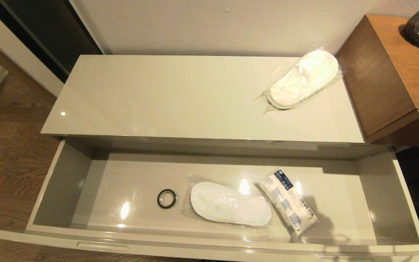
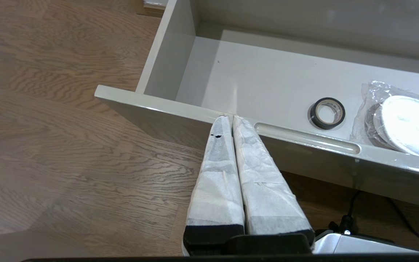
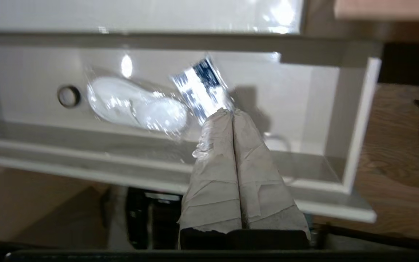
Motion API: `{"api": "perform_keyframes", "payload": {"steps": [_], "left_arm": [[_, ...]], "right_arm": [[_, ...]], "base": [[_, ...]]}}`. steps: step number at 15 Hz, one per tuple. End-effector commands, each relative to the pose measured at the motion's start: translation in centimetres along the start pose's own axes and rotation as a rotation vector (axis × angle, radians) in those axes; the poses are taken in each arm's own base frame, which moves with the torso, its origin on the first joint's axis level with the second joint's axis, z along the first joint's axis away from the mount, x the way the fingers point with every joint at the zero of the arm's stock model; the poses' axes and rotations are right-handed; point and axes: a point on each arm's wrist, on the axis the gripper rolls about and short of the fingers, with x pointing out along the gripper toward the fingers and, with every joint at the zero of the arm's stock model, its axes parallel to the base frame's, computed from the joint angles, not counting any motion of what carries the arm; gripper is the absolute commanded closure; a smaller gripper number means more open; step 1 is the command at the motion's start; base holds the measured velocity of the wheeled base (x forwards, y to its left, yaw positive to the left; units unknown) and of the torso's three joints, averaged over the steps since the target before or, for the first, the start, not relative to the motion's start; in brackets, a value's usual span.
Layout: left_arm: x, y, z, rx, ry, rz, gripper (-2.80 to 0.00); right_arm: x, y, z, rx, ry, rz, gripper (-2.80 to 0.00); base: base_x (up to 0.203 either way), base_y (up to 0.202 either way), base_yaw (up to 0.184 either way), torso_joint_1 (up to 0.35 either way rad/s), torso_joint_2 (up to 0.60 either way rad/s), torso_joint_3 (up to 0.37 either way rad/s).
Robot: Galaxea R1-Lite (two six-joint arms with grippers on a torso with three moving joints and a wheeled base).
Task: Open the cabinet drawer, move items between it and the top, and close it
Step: Pick up the disposable slippers on the table
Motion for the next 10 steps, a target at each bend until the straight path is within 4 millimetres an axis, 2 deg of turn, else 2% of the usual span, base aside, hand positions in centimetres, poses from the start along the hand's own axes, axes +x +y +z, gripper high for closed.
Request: {"api": "perform_keyframes", "payload": {"steps": [1,3,5,7,9,10], "left_arm": [[-0.3,0.0,-0.1,-0.001,-0.04,-0.002,0.0],[-0.3,0.0,-0.1,-0.001,-0.04,-0.002,0.0],[-0.3,0.0,-0.1,-0.001,-0.04,-0.002,0.0],[-0.3,0.0,-0.1,-0.001,-0.04,-0.002,0.0],[-0.3,0.0,-0.1,-0.001,-0.04,-0.002,0.0],[-0.3,0.0,-0.1,-0.001,-0.04,-0.002,0.0]], "right_arm": [[8.0,-2.0,4.0,0.091,0.137,0.034,0.0],[12.6,-1.1,6.1,0.129,0.17,0.026,0.0],[16.6,0.6,7.8,0.161,0.177,0.026,0.0],[19.7,2.1,7.9,0.165,0.207,0.029,0.0],[22.0,3.1,7.5,0.155,0.214,-0.006,0.0],[22.6,3.4,7.6,0.152,0.199,-0.015,-2.8]], "base": [[0.0,0.0,0.0,0.0,0.0,0.0],[0.0,0.0,0.0,0.0,0.0,0.0],[0.0,0.0,0.0,0.0,0.0,0.0],[0.0,0.0,0.0,0.0,0.0,0.0],[0.0,0.0,0.0,0.0,0.0,0.0],[0.0,0.0,0.0,0.0,0.0,0.0]]}}
